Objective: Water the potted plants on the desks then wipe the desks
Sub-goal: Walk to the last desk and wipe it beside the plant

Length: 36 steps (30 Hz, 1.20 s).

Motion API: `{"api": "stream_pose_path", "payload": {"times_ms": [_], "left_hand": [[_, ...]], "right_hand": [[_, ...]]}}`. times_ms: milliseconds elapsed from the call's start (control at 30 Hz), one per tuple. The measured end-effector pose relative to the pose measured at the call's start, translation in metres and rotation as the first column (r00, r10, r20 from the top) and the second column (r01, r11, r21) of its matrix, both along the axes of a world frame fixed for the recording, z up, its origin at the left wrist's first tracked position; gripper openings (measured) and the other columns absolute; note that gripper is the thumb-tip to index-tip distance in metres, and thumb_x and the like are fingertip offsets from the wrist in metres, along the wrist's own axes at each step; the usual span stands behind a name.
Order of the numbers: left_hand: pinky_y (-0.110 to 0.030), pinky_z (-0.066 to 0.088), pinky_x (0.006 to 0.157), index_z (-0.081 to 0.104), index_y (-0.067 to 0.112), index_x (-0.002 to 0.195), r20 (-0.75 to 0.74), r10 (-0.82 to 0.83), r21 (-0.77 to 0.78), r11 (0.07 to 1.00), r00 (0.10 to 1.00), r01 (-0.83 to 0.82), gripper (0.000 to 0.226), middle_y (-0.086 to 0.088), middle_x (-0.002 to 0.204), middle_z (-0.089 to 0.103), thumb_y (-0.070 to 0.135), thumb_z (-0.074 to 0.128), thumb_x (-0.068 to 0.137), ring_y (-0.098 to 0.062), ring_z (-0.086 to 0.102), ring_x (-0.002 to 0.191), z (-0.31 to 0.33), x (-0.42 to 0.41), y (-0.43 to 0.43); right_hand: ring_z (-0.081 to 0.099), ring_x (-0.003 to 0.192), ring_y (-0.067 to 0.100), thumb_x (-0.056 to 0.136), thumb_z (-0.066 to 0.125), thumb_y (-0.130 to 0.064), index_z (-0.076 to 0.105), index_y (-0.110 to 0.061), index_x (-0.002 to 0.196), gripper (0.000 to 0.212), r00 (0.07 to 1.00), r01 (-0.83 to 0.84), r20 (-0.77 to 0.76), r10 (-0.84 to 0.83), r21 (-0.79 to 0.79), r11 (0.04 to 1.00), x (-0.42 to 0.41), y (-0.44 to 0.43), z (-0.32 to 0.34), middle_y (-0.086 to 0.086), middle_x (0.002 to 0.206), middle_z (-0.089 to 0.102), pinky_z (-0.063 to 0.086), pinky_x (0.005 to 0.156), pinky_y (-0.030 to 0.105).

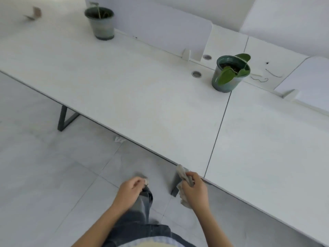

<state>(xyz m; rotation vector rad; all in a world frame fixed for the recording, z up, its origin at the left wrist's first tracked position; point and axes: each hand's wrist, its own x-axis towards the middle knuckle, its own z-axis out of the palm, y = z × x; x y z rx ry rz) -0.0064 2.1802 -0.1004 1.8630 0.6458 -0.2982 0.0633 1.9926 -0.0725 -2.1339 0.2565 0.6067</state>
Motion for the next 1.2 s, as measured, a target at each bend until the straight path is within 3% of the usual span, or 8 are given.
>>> {"api": "stream_pose_path", "payload": {"times_ms": [100,267,400,567,700,767,900,1200], "left_hand": [[-0.026,0.044,0.073,0.062,0.019,0.078,-0.101,0.011,0.042,0.999,0.995,-0.007,0.019,-0.008,0.082,0.067,0.016,0.050,0.092,-0.017,0.059,0.077,-0.005,-0.046,0.007],[-0.021,0.042,0.065,0.059,0.016,0.082,-0.010,0.484,0.064,0.873,0.875,-0.483,0.019,-0.004,0.082,0.064,0.015,0.045,0.095,-0.018,0.059,0.077,0.008,-0.096,0.046],[-0.023,0.040,0.064,0.059,0.010,0.088,0.003,0.631,0.063,0.774,0.776,-0.630,0.017,-0.004,0.082,0.062,0.015,0.045,0.095,-0.023,0.059,0.078,0.004,-0.126,0.070],[-0.017,0.040,0.062,0.058,0.018,0.080,-0.012,0.606,0.032,0.795,0.796,-0.605,0.019,0.001,0.081,0.063,0.016,0.046,0.095,-0.015,0.059,0.076,0.005,-0.138,0.109],[-0.015,0.041,0.063,0.057,0.023,0.073,0.009,0.571,0.101,0.816,0.821,-0.569,0.024,0.002,0.079,0.063,0.015,0.047,0.094,-0.013,0.059,0.076,0.010,-0.155,0.177],[-0.016,0.040,0.063,0.059,0.019,0.078,0.030,0.612,0.112,0.784,0.790,-0.611,0.021,0.000,0.080,0.063,0.015,0.046,0.094,-0.016,0.060,0.076,0.014,-0.162,0.220],[-0.027,0.039,0.067,0.061,0.008,0.091,0.078,0.702,0.124,0.698,0.708,-0.706,0.018,-0.007,0.085,0.063,0.016,0.045,0.095,-0.020,0.058,0.079,0.019,-0.167,0.293],[-0.019,0.042,0.063,0.062,0.007,0.086,-0.093,0.586,0.012,0.809,0.805,-0.587,0.020,-0.009,0.085,0.065,0.015,0.045,0.094,-0.019,0.059,0.077,-0.011,-0.109,0.361]], "right_hand": [[0.059,0.075,0.017,0.085,0.049,-0.018,0.055,-0.021,0.112,0.028,0.985,-0.169,-0.041,0.168,-0.036,0.985,-0.021,0.016,-0.008,0.000,0.095,0.062,0.045,0.058,0.023],[0.065,0.086,0.021,0.083,0.048,-0.019,0.056,-0.022,0.111,0.030,0.929,-0.368,-0.058,0.367,-0.021,0.929,-0.037,0.055,-0.008,0.003,0.100,0.067,0.055,0.078,0.033],[0.059,0.072,0.007,0.085,0.046,-0.016,0.054,-0.022,0.109,0.025,0.876,-0.480,-0.064,0.478,-0.012,0.877,-0.042,0.089,-0.005,-0.001,0.096,0.063,0.049,0.062,0.020],[0.065,0.077,0.016,0.083,0.045,-0.017,0.055,-0.024,0.108,0.028,0.844,-0.534,-0.072,0.531,-0.028,0.845,-0.053,0.146,-0.008,-0.001,0.090,0.068,0.057,0.072,0.033],[0.067,0.067,0.018,0.083,0.045,-0.016,0.056,-0.028,0.107,0.028,0.840,-0.532,-0.102,0.533,0.041,0.846,-0.066,0.219,-0.010,0.004,0.086,0.070,0.057,0.057,0.032],[0.066,0.067,0.019,0.084,0.045,-0.016,0.055,-0.028,0.106,0.027,0.844,-0.527,-0.077,0.531,0.062,0.847,-0.070,0.260,-0.010,0.005,0.087,0.070,0.054,0.051,0.028],[0.066,0.075,0.021,0.084,0.047,-0.016,0.057,-0.024,0.105,0.025,0.815,-0.579,0.029,0.579,0.014,0.815,-0.076,0.329,-0.010,0.005,0.090,0.069,0.057,0.066,0.032],[0.058,0.078,0.008,0.085,0.052,-0.016,0.061,-0.021,0.107,0.025,0.788,-0.614,-0.011,0.615,-0.086,0.785,-0.036,0.396,-0.018,-0.005,0.092,0.063,0.042,0.060,0.011]]}}
